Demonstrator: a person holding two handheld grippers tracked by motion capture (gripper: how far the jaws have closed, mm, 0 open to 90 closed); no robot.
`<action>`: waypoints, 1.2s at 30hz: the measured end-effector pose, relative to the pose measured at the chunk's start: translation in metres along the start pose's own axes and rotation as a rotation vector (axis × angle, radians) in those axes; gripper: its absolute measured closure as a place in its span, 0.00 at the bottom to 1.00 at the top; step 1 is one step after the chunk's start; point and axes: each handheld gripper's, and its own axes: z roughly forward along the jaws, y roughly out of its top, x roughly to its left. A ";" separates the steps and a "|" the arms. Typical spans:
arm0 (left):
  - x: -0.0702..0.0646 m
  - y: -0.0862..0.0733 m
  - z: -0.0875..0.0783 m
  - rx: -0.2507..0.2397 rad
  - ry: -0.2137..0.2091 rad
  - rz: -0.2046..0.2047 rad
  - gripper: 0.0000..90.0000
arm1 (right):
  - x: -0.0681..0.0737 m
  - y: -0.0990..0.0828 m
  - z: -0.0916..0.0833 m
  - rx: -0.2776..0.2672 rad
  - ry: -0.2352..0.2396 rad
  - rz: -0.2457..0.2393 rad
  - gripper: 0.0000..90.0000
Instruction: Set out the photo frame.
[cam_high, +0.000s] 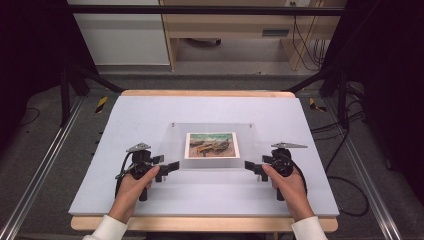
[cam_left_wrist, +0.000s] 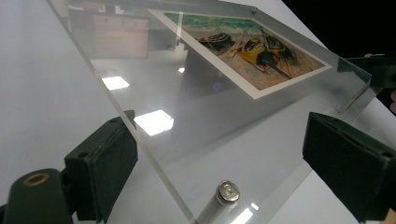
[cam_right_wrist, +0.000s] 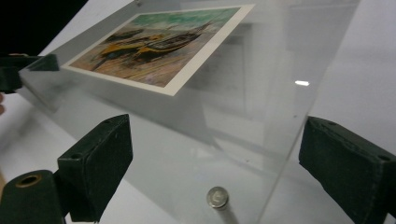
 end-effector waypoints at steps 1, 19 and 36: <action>0.000 0.000 0.000 0.001 0.000 -0.001 0.11 | 0.000 0.000 0.001 0.006 0.023 0.005 0.11; 0.004 0.002 0.006 0.004 -0.030 -0.011 0.11 | 0.000 0.001 0.003 0.002 0.003 0.011 0.13; 0.005 0.006 0.005 0.023 -0.030 -0.019 0.17 | 0.001 0.004 0.000 0.018 -0.011 -0.001 0.15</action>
